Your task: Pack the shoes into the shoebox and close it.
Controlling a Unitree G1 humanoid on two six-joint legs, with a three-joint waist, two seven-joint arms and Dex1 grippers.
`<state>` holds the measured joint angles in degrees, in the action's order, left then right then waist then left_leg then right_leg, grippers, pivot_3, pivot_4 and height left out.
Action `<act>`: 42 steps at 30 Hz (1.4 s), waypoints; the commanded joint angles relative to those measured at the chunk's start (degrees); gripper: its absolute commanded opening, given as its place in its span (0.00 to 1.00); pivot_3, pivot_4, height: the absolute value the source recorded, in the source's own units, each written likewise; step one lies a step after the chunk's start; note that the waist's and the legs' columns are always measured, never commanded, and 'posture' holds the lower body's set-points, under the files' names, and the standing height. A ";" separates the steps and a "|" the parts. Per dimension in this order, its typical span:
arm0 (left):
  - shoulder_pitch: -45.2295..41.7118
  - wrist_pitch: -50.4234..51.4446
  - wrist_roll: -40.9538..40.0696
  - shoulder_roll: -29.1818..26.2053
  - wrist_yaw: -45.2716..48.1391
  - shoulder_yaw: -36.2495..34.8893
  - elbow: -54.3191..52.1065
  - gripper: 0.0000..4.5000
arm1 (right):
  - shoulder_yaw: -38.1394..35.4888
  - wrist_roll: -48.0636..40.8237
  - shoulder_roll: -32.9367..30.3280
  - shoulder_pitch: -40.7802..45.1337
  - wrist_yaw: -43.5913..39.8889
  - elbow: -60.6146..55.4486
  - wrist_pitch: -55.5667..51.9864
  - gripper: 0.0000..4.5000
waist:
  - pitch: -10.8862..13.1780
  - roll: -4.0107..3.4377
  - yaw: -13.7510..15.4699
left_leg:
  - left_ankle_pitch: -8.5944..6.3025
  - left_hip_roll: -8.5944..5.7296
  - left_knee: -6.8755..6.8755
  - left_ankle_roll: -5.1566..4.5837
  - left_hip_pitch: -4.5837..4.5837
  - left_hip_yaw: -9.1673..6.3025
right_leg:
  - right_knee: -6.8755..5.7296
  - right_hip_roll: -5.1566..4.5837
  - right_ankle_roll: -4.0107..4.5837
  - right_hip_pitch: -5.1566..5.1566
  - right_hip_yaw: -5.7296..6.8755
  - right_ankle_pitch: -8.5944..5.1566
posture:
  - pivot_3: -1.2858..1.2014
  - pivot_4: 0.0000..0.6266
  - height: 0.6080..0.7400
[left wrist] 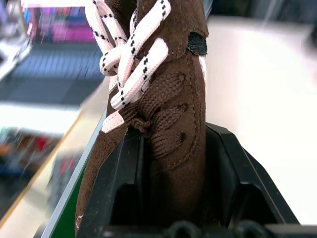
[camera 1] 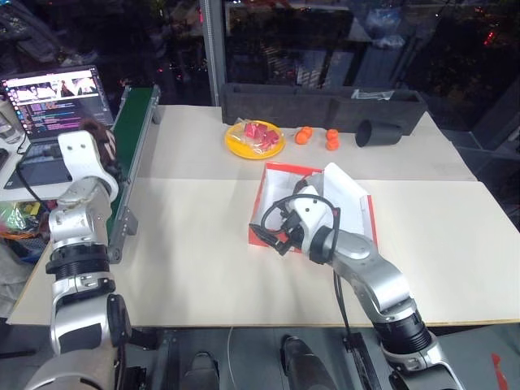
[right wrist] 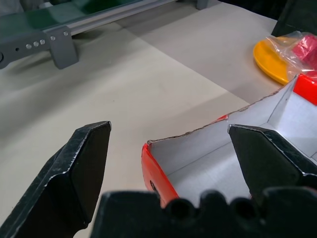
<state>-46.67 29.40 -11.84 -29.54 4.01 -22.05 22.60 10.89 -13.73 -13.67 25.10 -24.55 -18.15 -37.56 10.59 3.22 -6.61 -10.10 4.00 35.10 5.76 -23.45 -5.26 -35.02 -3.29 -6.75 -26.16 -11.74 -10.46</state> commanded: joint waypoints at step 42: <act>5.12 19.92 -31.25 16.92 20.75 15.08 -29.86 0.37 | -31.14 -32.32 17.30 22.84 30.44 7.99 -19.39 1.00 | 0.03 -0.13 -2.29 | 0.02 -0.01 0.07 -0.06 -0.06 -0.14 | 0.05 0.01 0.07 0.05 0.05 0.04 | 0.52 0.24 0.78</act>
<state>-40.62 50.20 -42.35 -12.89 23.12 -8.02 -4.52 -21.01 -44.16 3.37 47.02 5.68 -8.91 -56.95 10.62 3.09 -8.90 -10.08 3.98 35.17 5.70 -23.50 -5.40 -34.96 -3.28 -6.68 -26.11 -11.68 -10.42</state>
